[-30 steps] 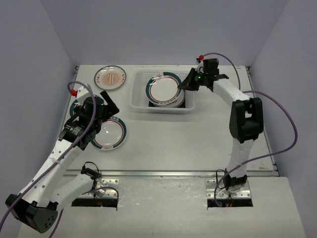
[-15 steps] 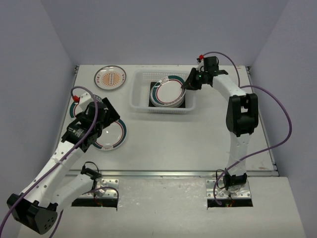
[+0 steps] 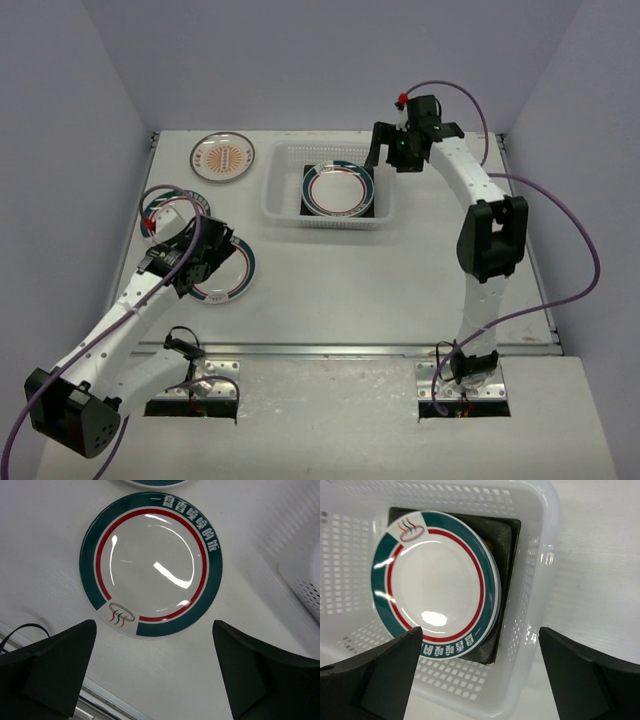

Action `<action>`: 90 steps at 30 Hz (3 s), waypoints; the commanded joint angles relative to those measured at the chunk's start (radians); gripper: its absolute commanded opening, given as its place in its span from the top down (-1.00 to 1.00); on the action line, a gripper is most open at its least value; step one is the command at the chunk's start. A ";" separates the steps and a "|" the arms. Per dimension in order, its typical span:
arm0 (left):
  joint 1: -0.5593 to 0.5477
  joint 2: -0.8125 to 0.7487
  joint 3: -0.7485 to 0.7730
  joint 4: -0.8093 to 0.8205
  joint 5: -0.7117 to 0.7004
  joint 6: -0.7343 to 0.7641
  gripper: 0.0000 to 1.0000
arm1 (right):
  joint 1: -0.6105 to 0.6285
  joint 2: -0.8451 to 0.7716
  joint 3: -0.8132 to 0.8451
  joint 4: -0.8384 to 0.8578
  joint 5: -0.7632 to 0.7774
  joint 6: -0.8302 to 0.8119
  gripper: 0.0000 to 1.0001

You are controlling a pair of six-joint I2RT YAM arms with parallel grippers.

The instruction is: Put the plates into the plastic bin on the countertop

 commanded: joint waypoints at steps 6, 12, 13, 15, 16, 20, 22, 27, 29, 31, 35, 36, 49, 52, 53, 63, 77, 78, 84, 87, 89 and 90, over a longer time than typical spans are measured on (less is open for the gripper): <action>0.117 0.027 -0.166 0.052 0.108 -0.323 -1.00 | -0.008 -0.564 -0.504 0.289 -0.219 0.063 -0.98; 0.164 0.181 -0.232 0.226 0.173 -0.361 -1.00 | -0.009 -0.737 -0.761 0.456 -0.429 0.153 -0.97; 0.164 0.197 -0.244 0.241 0.179 -0.371 -1.00 | -0.008 -0.752 -0.764 0.466 -0.438 0.155 -0.97; 0.166 0.228 -0.300 0.286 0.197 -0.393 -1.00 | -0.016 -0.784 -0.801 0.475 -0.459 0.156 -0.97; 0.167 0.240 -0.323 0.305 0.202 -0.404 -1.00 | -0.019 -0.797 -0.816 0.479 -0.469 0.158 -0.97; 0.169 0.254 -0.358 0.329 0.197 -0.437 -0.95 | -0.033 -0.824 -0.852 0.507 -0.492 0.168 -0.98; 0.169 0.262 -0.366 0.340 0.202 -0.443 -0.90 | -0.038 -0.827 -0.863 0.521 -0.494 0.175 -0.98; 0.169 0.324 -0.375 0.374 0.220 -0.441 -0.28 | -0.052 -0.818 -0.892 0.567 -0.506 0.207 -0.97; 0.169 0.359 -0.368 0.384 0.239 -0.431 0.15 | -0.059 -0.823 -0.901 0.587 -0.506 0.218 -0.98; 0.169 0.372 -0.368 0.393 0.250 -0.418 0.49 | -0.064 -0.827 -0.901 0.592 -0.504 0.224 -0.98; 0.169 0.385 -0.382 0.438 0.280 -0.374 0.94 | -0.074 -0.842 -0.907 0.594 -0.495 0.224 -0.98; 0.169 0.385 -0.388 0.450 0.288 -0.361 1.00 | -0.076 -0.848 -0.909 0.593 -0.492 0.224 -0.98; 0.167 0.009 -0.492 0.504 0.368 -0.286 1.00 | -0.124 -0.918 -0.935 0.591 -0.486 0.227 -0.98; 0.167 -0.204 -0.497 0.464 0.339 -0.294 1.00 | -0.129 -0.931 -0.936 0.591 -0.479 0.230 -0.98; 0.167 -0.228 -0.493 0.447 0.329 -0.298 1.00 | -0.129 -0.934 -0.935 0.591 -0.479 0.230 -0.98; 0.167 -0.349 -0.268 0.330 0.256 -0.161 1.00 | -0.136 -0.952 -0.901 0.569 -0.461 0.224 -0.97; 0.167 -0.163 0.145 0.422 0.483 0.151 1.00 | -0.144 -0.879 -0.836 0.517 -0.424 0.199 -0.98; 0.167 -0.115 0.161 0.458 0.522 0.162 1.00 | -0.144 -0.878 -0.833 0.513 -0.420 0.198 -0.98; 0.151 0.291 0.271 0.803 0.729 0.142 1.00 | -0.148 -0.888 -0.826 0.480 -0.404 0.193 -0.98; 0.118 0.503 0.404 0.850 0.736 0.155 1.00 | -0.149 -0.903 -0.832 0.470 -0.398 0.189 -0.98; 0.087 0.686 0.555 0.807 0.786 0.192 1.00 | -0.152 -0.913 -0.834 0.450 -0.389 0.178 -0.97; 0.071 0.735 0.567 0.797 0.786 0.205 1.00 | -0.152 -0.914 -0.836 0.448 -0.386 0.173 -0.98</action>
